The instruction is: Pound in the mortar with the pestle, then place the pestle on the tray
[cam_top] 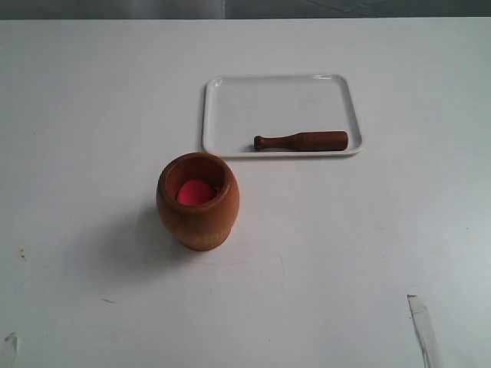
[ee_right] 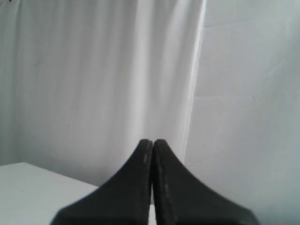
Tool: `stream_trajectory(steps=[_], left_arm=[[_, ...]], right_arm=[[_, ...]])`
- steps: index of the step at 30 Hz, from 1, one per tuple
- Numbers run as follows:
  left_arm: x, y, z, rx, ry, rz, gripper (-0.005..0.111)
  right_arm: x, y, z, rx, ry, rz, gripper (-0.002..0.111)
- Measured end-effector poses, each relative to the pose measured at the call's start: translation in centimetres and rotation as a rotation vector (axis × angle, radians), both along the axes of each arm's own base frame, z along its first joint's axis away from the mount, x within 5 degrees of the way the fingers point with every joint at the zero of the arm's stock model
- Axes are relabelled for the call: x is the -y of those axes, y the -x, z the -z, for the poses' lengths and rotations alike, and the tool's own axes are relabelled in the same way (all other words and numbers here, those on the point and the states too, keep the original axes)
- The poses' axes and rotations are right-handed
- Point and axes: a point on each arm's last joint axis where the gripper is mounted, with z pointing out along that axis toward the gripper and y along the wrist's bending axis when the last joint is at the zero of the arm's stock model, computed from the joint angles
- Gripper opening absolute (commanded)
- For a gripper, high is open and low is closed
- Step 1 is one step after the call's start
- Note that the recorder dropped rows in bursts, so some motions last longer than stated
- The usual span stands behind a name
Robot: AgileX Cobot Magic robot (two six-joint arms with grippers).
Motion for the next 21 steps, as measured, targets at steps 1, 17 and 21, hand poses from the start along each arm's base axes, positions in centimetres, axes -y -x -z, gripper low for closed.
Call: stream_trajectory(steps=[1, 17, 21], left_arm=[[0.0, 0.0, 0.0, 0.000, 0.000, 0.000, 0.000], [0.0, 0.0, 0.0, 0.000, 0.000, 0.000, 0.000], [0.0, 0.0, 0.0, 0.000, 0.000, 0.000, 0.000]], right_arm=[[0.1, 0.1, 0.2, -0.027, -0.004, 0.002, 0.000], [0.8, 0.1, 4.7, -0.619, -0.045, 0.028, 0.000], [0.8, 0.1, 4.8, -0.637, -0.059, 0.023, 0.000]])
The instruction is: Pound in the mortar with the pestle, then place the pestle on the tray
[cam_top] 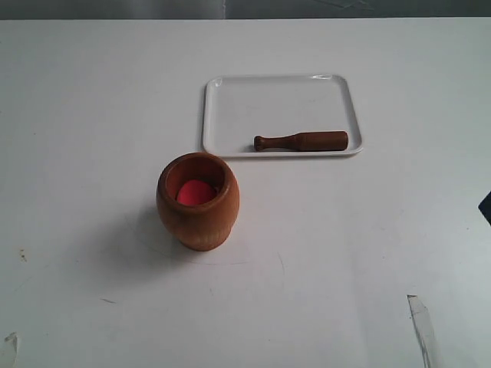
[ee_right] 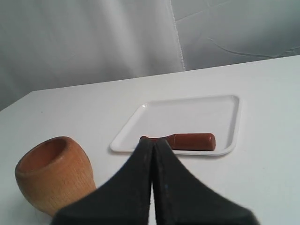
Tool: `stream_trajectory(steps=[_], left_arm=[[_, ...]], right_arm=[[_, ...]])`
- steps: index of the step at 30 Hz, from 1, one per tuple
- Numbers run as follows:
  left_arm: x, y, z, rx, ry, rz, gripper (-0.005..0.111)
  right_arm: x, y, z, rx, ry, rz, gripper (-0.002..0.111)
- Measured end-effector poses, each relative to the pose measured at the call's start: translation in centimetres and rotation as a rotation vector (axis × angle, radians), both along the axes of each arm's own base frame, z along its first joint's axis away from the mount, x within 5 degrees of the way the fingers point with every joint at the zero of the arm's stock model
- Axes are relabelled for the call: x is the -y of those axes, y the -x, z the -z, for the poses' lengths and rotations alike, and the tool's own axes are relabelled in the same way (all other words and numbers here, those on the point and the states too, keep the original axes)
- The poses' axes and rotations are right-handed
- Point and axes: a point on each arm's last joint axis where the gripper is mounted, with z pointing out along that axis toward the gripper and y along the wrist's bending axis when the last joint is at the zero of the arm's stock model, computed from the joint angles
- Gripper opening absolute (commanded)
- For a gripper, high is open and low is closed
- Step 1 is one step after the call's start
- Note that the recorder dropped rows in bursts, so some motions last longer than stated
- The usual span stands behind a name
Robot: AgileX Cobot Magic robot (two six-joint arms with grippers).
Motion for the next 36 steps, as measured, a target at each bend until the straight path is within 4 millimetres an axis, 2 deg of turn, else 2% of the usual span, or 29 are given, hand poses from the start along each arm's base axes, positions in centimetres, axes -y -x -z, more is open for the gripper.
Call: stream_trajectory(steps=[10, 14, 18, 20, 22, 28, 31, 36], left_arm=[[0.0, 0.0, 0.0, 0.000, 0.000, 0.000, 0.000], [0.0, 0.0, 0.0, 0.000, 0.000, 0.000, 0.000], [0.0, 0.0, 0.0, 0.000, 0.000, 0.000, 0.000], [0.0, 0.0, 0.0, 0.000, 0.000, 0.000, 0.000], [0.0, 0.0, 0.0, 0.000, 0.000, 0.000, 0.000], [0.0, 0.0, 0.0, 0.000, 0.000, 0.000, 0.000], [0.0, 0.0, 0.0, 0.000, 0.000, 0.000, 0.000], [0.0, 0.0, 0.0, 0.000, 0.000, 0.000, 0.000]], right_arm=[[-0.1, 0.1, 0.0, -0.066, -0.088, 0.005, 0.000], [0.1, 0.0, 0.1, -0.010, 0.014, 0.006, 0.000], [0.6, -0.1, 1.0, 0.038, 0.263, 0.014, 0.000], [0.7, -0.2, 1.0, 0.055, 0.309, 0.022, 0.000], [1.1, -0.2, 1.0, 0.061, 0.305, 0.082, 0.000], [3.1, -0.6, 0.9, 0.009, 0.297, 0.447, 0.000], [3.4, -0.6, 1.0, -0.004, 0.295, 0.514, 0.000], [3.5, -0.6, 1.0, -0.004, 0.306, 0.518, 0.000]])
